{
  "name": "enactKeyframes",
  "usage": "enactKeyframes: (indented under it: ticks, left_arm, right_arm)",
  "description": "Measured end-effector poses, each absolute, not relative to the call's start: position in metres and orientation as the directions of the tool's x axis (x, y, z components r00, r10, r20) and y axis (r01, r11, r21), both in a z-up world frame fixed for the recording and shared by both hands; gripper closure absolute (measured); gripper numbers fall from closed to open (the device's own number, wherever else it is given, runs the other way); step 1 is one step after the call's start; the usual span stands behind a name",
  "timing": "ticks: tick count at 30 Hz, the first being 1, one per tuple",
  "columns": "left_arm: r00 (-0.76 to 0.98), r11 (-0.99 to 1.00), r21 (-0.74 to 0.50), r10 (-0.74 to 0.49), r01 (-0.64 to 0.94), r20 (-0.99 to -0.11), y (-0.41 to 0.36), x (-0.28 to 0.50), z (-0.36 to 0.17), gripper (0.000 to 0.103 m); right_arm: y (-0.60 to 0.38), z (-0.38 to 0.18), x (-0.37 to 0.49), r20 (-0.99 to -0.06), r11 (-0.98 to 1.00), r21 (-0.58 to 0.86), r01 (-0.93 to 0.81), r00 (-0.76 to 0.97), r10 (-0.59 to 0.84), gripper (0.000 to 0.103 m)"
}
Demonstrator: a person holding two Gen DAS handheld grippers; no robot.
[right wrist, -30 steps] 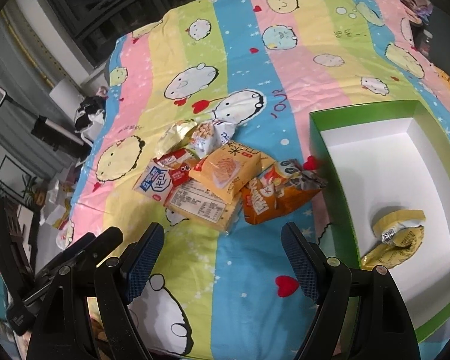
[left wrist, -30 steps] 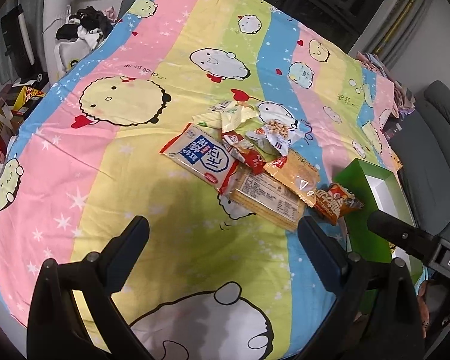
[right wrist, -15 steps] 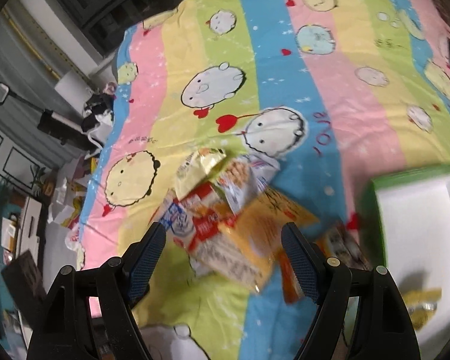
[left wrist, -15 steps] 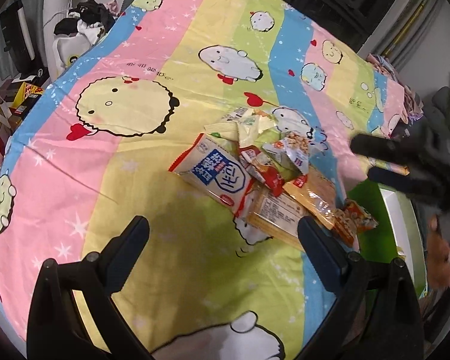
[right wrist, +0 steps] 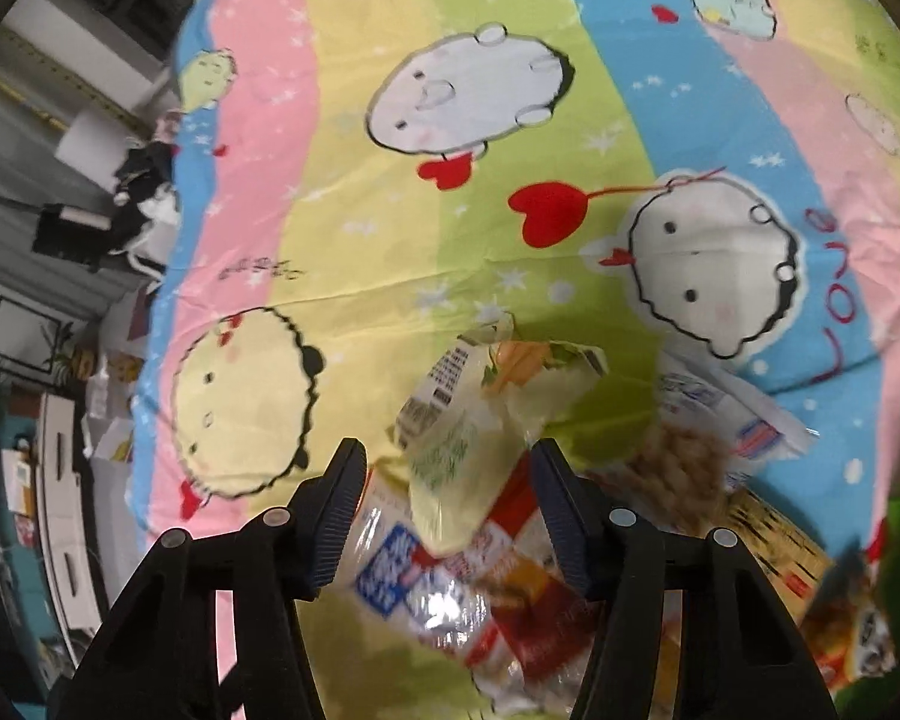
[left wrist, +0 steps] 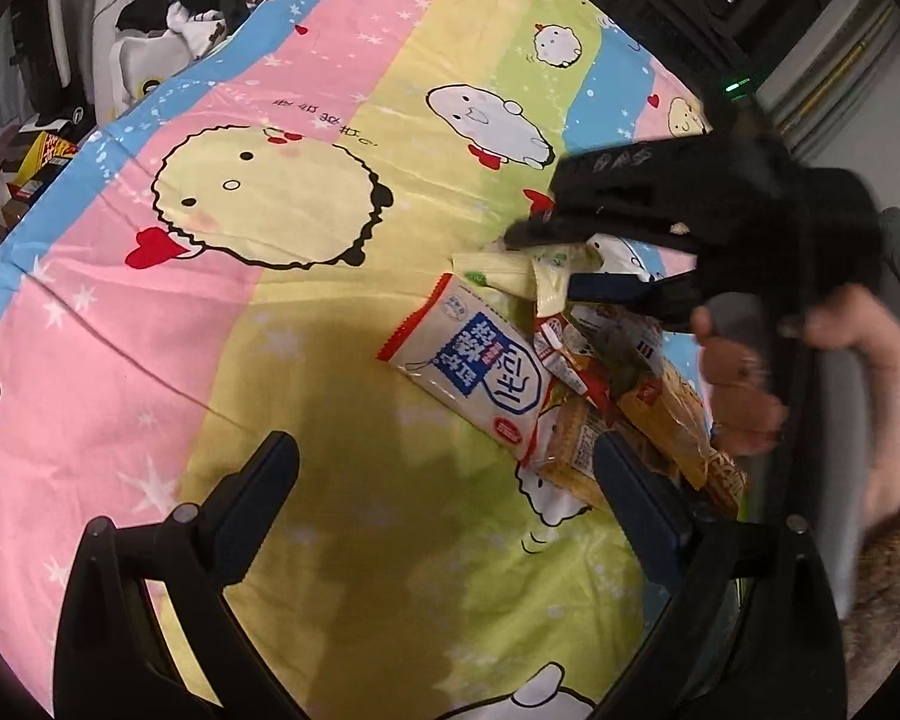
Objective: Organize snacks
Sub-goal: 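Move the right tool back to the pile toward a pale cracker packet, then grasp the pale green-printed cracker packet with the right tool and lift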
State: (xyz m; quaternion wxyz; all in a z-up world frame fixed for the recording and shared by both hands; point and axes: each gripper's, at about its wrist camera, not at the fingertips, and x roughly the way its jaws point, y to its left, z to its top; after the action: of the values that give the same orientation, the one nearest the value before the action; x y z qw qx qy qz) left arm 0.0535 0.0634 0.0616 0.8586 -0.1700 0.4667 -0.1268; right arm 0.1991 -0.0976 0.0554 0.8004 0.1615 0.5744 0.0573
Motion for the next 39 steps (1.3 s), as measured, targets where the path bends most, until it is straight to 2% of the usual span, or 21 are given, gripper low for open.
enactKeyframes:
  ticks: [2,4,10,18,20,22,27,35,38,39]
  left_arm:
    - [0.533,0.908,-0.415,-0.378,0.053,-0.758,0.066,0.054,0.060,0.005]
    - [0.531,0.908,-0.415,-0.375,0.047,-0.760,0.067,0.054,0.059,0.005]
    - [0.536,0.911,-0.410,-0.369,0.047,-0.759,0.066,0.050,0.063,0.005]
    - [0.535,0.899,-0.436,-0.389,0.042,-0.750,0.064,0.028,0.083,0.009]
    - [0.517,0.894,-0.445,-0.404,0.050,-0.755,0.062,0.022,0.086,0.019]
    - [0.500,0.888,-0.456,-0.419,0.053,-0.758,0.060,0.017,0.087,0.021]
    - [0.497,0.902,-0.428,-0.397,0.057,-0.771,0.049,-0.001,0.091,0.021]
    - [0.462,0.916,-0.386,-0.390,0.107,-0.797,0.022,-0.014,0.087,0.023]
    - [0.447,0.919,-0.374,-0.389,0.125,-0.806,0.013,-0.016,0.084,0.023]
    - [0.439,0.917,-0.374,-0.395,0.138,-0.807,0.008,-0.017,0.083,0.023]
  right_arm:
    - [-0.097,0.049,0.203,-0.896,0.939,0.333,0.089,0.341,0.285,0.060]
    - [-0.100,0.043,0.204,-0.889,0.926,0.364,0.098,0.334,0.315,0.081]
    - [-0.110,0.063,0.184,-0.851,0.913,0.404,0.054,0.388,0.353,0.088]
    - [-0.132,0.114,0.093,-0.762,0.860,0.504,-0.082,0.426,0.488,0.089]
    - [-0.144,0.112,0.068,-0.733,0.817,0.569,-0.092,0.393,0.555,0.089]
    - [-0.149,0.106,0.048,-0.720,0.796,0.597,-0.095,0.373,0.585,0.089]
    - [-0.164,0.080,0.006,-0.753,0.813,0.580,-0.057,0.342,0.561,0.089]
    - [-0.167,0.045,-0.006,-0.836,0.863,0.505,0.017,0.259,0.485,0.089]
    - [-0.175,0.050,-0.009,-0.866,0.896,0.441,0.050,0.285,0.410,0.084]
    - [-0.179,0.055,-0.011,-0.869,0.902,0.428,0.065,0.305,0.390,0.078]
